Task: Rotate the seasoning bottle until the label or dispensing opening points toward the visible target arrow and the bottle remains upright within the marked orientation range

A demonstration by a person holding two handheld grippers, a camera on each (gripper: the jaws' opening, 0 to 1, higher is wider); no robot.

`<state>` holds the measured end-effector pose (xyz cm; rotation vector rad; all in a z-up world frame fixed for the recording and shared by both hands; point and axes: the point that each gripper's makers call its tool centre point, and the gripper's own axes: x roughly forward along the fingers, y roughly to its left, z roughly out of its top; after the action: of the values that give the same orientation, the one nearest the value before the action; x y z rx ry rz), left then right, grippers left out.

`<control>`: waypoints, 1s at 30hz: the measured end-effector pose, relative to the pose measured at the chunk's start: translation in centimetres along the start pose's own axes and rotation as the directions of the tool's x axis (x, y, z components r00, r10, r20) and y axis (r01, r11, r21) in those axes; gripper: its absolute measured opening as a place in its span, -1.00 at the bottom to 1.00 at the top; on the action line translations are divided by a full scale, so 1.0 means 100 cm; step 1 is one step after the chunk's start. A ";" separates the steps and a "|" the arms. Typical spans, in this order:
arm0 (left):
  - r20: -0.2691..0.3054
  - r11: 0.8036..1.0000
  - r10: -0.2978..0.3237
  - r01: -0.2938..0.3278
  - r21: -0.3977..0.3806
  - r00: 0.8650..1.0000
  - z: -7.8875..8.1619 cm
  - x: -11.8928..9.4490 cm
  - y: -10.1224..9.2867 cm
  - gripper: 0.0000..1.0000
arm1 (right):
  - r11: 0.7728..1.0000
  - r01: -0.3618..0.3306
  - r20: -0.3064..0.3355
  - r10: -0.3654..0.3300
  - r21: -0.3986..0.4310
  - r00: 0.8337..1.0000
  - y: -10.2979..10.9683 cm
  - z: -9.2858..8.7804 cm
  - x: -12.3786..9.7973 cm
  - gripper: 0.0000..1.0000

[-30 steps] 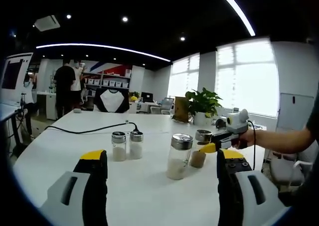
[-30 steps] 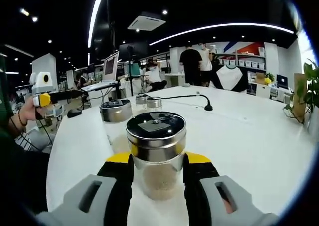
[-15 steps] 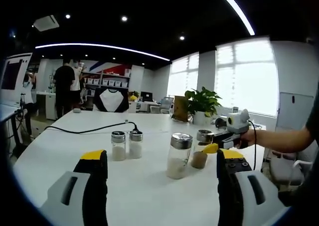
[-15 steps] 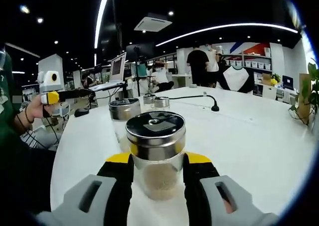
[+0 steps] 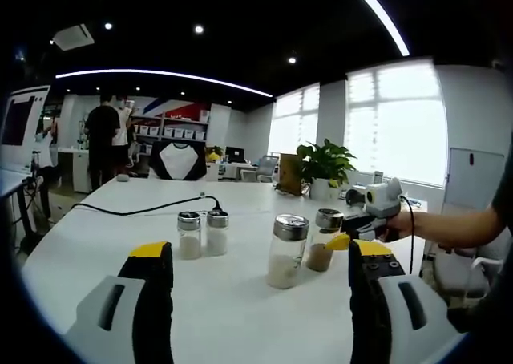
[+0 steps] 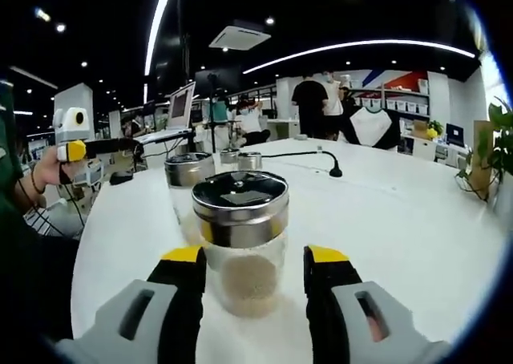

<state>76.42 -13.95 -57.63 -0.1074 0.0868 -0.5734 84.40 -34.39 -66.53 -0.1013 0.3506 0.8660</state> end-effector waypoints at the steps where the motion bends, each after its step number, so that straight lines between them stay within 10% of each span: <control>1: -0.001 1.000 0.000 0.000 0.001 1.000 0.000 0.000 0.000 0.91 | 1.000 -0.004 0.012 0.004 0.022 1.000 0.001 0.000 -0.001 0.04; 15: 0.001 1.000 0.007 -0.007 0.004 1.000 -0.001 0.001 0.002 0.90 | 0.973 0.221 0.111 -0.227 0.063 0.968 0.008 0.013 -0.018 0.12; 23: -0.006 1.000 0.000 0.000 -0.004 1.000 -0.005 0.002 0.000 0.90 | 0.891 0.433 0.159 -0.451 0.138 0.878 0.010 0.020 -0.028 0.07; 30: -0.002 1.000 -0.001 0.001 -0.008 1.000 -0.004 0.001 0.001 0.90 | 0.864 0.490 0.135 -0.503 0.116 0.854 0.008 0.017 -0.020 0.02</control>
<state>76.52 -14.01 -58.03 -0.1143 0.0911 -0.5747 83.07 -34.98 -64.15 -0.0446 0.1894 0.3397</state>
